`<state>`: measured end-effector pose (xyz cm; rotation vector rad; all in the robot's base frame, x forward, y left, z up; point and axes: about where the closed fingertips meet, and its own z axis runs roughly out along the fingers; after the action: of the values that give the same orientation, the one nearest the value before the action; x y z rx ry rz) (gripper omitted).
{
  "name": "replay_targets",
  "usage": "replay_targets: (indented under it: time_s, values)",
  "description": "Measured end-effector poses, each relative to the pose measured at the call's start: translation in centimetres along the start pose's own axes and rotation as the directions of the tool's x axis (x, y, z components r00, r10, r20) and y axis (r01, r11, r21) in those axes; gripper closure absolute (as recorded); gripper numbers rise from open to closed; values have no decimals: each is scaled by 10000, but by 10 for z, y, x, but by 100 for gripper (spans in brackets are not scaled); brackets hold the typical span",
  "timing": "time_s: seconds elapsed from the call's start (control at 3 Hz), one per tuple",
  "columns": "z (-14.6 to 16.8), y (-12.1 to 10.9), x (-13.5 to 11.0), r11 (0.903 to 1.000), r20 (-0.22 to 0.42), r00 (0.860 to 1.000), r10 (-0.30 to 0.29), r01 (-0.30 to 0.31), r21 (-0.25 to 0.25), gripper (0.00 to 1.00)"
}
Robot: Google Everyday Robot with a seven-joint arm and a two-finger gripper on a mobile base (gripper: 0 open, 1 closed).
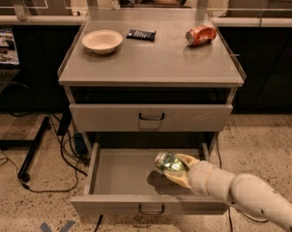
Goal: Pick green can from middle drawer and place on counter
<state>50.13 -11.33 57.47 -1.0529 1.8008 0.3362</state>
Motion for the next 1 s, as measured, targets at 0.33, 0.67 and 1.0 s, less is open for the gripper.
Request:
replay_targets:
  time_s: [0.33,0.67,1.0]
  values:
    - [-28,-13,7,9977,59,9997,250,-253,625,100]
    - [-28,-13,7,9977,59,9997,249,-252,626,100]
    - [-41,-18,-13,9968,289,9995,-151,128,786,100]
